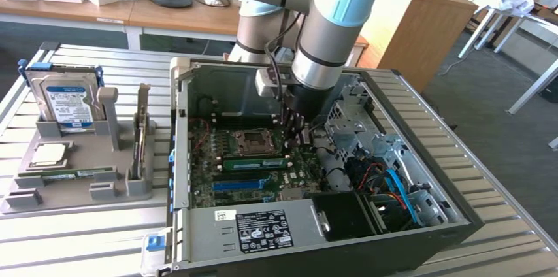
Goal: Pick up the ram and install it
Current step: 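Press down the ram until it locks into place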
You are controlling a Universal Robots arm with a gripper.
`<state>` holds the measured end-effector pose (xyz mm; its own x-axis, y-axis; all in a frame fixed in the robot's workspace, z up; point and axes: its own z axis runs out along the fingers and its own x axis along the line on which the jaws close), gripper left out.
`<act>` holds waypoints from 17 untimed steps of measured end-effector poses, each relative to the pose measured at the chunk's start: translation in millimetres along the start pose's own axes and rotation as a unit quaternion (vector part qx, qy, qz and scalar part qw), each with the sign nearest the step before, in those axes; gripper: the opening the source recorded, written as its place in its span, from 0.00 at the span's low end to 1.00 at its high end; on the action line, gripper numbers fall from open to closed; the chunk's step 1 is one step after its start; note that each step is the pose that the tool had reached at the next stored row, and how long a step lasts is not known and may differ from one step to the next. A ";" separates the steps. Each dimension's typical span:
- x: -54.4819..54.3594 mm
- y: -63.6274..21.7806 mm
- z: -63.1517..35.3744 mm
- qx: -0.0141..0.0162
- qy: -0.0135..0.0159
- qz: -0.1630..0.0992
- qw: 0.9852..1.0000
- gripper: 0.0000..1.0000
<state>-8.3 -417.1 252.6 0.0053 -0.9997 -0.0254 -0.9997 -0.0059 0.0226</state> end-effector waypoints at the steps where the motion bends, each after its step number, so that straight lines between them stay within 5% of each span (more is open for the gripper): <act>1: 0.0 -0.1 0.0 0.000 0.000 0.000 1.000 0.10; 17: 0.2 -3.5 7.4 0.000 0.000 0.000 1.000 0.10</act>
<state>-5.0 -417.1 245.2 0.0054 -0.9996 -0.0262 -0.9997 -0.0060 0.0226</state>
